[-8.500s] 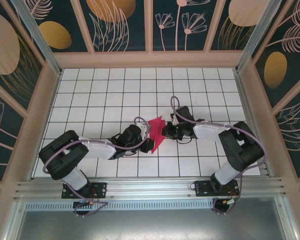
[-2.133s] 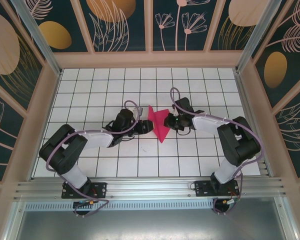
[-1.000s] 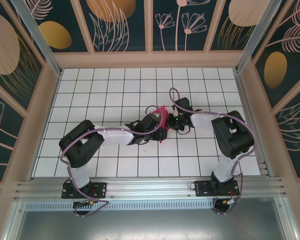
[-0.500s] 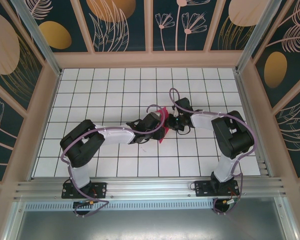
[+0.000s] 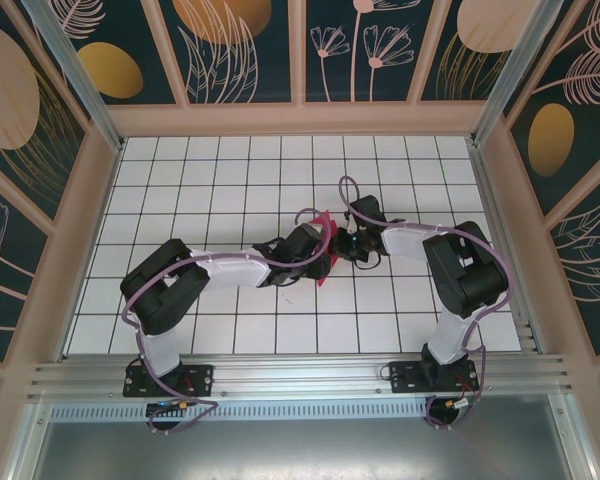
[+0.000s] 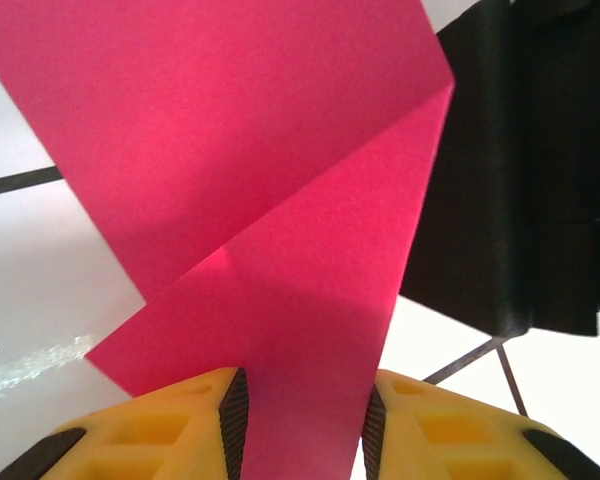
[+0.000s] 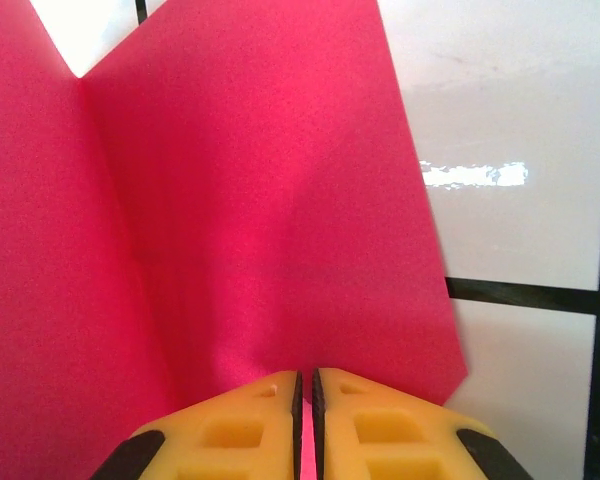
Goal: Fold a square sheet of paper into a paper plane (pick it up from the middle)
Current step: Fourth fold the wing at the center of the table.
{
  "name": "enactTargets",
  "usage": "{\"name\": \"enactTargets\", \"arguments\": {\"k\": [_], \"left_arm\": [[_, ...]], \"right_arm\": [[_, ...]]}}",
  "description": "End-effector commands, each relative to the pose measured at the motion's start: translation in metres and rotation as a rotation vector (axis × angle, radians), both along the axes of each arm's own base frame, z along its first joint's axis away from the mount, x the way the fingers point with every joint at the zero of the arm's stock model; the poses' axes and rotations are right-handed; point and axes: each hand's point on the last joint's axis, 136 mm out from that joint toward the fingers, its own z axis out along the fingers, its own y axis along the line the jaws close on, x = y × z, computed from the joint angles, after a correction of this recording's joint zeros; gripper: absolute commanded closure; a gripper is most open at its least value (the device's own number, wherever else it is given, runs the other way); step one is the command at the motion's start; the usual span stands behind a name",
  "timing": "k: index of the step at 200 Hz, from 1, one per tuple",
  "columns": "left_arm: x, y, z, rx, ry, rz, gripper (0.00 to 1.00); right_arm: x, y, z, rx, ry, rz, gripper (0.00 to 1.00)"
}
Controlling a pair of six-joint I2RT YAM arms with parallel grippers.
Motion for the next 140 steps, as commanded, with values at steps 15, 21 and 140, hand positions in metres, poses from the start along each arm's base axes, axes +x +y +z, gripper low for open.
{"name": "enactTargets", "arguments": {"k": [15,21,140], "left_arm": [[0.002,-0.011,0.0,-0.015,-0.001,-0.022,0.67],[0.003,-0.011,-0.001,-0.013,-0.001,-0.021,0.68],[0.002,-0.012,-0.002,0.019,-0.012,-0.062,0.89]], "right_arm": [[-0.005,-0.001,-0.007,0.01,0.034,-0.005,0.85],[-0.005,-0.001,-0.007,0.012,0.032,-0.004,0.85],[0.011,-0.026,0.016,-0.003,-0.035,-0.056,0.84]]}}
